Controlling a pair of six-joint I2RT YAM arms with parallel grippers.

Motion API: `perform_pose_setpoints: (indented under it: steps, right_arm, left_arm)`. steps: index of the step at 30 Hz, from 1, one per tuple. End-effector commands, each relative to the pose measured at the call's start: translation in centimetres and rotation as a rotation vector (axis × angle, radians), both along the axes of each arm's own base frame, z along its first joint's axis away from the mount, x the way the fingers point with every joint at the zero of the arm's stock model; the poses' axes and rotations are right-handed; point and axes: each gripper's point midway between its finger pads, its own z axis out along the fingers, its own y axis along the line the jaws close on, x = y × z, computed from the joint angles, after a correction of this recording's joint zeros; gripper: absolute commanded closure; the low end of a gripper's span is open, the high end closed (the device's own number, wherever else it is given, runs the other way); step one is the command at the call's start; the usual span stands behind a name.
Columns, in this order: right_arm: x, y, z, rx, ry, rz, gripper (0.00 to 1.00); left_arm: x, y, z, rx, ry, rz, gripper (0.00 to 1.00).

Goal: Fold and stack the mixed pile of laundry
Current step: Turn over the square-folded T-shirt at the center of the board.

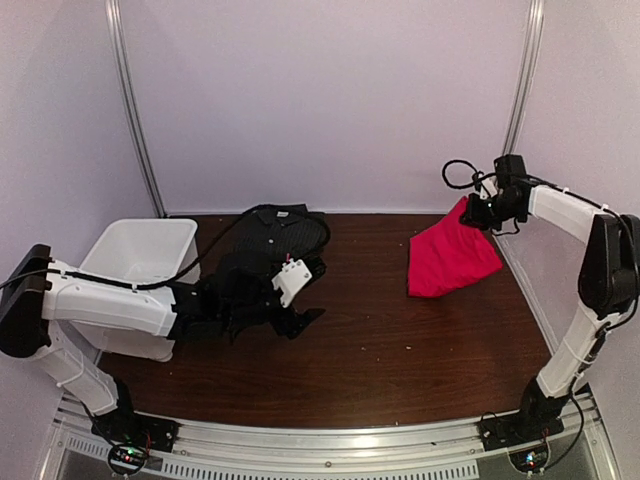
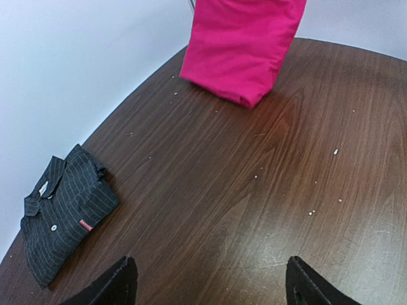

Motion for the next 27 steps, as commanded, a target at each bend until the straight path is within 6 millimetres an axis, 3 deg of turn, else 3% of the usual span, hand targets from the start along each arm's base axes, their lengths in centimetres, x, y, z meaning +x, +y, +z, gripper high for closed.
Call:
perform_pose_setpoints:
  steps: [1,3,5,8,10,15,19,22,24,27]
  right_arm:
    - [0.4,-3.8,6.7,-0.378,-0.035,-0.005,1.0]
    - [1.8,-3.0,8.0,-0.469,-0.048,0.022,1.0]
    - [3.0,-0.8,7.8,-0.557,-0.047,0.083,1.0]
    - [3.8,4.3,4.1,-0.703,0.006,0.203,1.0]
    - [3.1,8.3,0.6,-0.774,0.049,0.288,1.0]
    - [-2.2,18.6,-8.5,-0.851,0.13,0.505,1.0]
    - [-8.6,27.0,-12.5,-0.823,0.14,0.656,1.0]
    - [-11.9,30.9,-13.0,-0.762,0.14,0.708,1.0]
    - [-13.5,33.1,-12.3,-0.699,0.13,0.722,1.0]
    - [-15.1,36.2,-10.3,-0.578,0.122,0.731,0.88]
  left_arm:
    - [1.1,2.5,2.3,-0.063,-0.032,0.098,0.18]
    - [1.4,3.9,2.5,-0.039,-0.046,0.142,0.18]
    - [1.7,5.5,3.0,-0.031,-0.058,0.201,0.17]
    - [2.1,8.0,3.6,-0.031,-0.071,0.293,0.17]
    - [2.1,9.6,4.3,-0.035,-0.091,0.337,0.16]
    - [2.3,13.5,6.1,-0.127,-0.065,0.489,0.1]
    - [2.4,16.0,7.2,-0.186,-0.026,0.575,0.09]
    - [2.7,17.4,8.0,-0.225,0.003,0.614,0.09]
    - [2.8,17.8,8.3,-0.243,0.019,0.623,0.09]
    - [3.2,18.2,8.4,-0.254,0.055,0.636,0.09]
